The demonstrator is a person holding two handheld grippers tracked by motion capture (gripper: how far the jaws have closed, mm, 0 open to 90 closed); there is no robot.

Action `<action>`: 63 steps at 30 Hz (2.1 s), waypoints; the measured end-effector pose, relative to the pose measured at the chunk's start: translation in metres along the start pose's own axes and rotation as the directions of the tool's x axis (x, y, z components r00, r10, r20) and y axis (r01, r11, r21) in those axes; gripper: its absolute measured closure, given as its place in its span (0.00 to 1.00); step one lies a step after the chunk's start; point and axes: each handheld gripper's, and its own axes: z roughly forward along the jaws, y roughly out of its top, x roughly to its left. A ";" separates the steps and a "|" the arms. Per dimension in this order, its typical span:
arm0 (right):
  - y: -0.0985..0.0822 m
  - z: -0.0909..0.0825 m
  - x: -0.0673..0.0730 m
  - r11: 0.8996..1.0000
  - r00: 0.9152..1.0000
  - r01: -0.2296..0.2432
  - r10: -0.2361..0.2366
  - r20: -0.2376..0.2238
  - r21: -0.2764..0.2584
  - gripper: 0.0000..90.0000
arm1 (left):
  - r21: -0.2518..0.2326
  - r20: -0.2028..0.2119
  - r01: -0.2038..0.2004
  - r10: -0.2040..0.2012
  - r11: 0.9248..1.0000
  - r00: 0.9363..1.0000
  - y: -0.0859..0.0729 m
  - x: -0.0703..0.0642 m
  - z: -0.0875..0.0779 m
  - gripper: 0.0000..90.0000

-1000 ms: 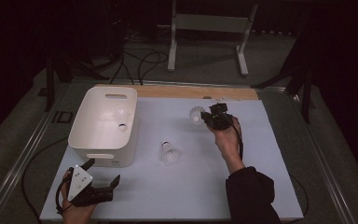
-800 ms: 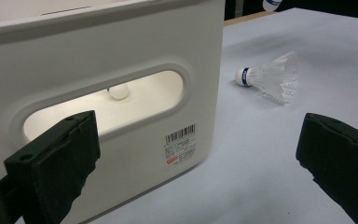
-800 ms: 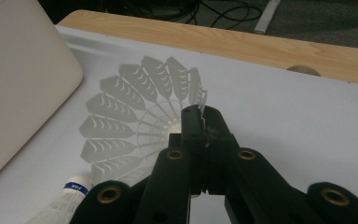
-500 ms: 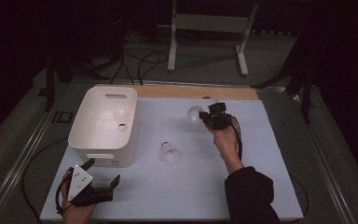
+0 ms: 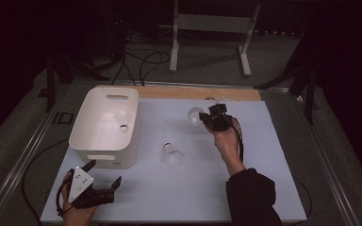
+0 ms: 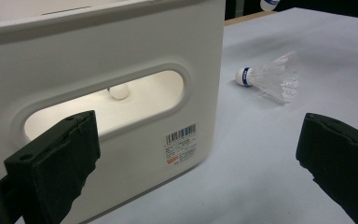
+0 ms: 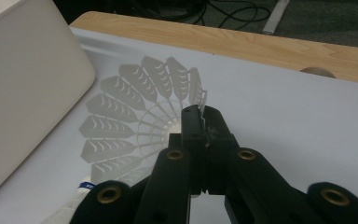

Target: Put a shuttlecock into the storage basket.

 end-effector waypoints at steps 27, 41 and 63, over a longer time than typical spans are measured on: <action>0.001 0.004 0.014 1.000 0.999 0.016 -0.016 -0.034 -0.006 0.99 | -0.002 -0.002 0.000 0.000 1.000 1.000 0.000 0.000 0.000 0.00; 0.002 0.006 0.019 1.000 0.998 0.013 -0.013 -0.054 -0.007 0.99 | -0.003 -0.001 0.000 0.000 1.000 1.000 0.000 0.000 0.000 0.00; 0.011 0.009 0.032 0.999 0.997 0.043 -0.043 -0.060 -0.006 0.99 | -0.011 0.004 0.014 -0.014 1.000 1.000 0.000 0.002 -0.001 0.00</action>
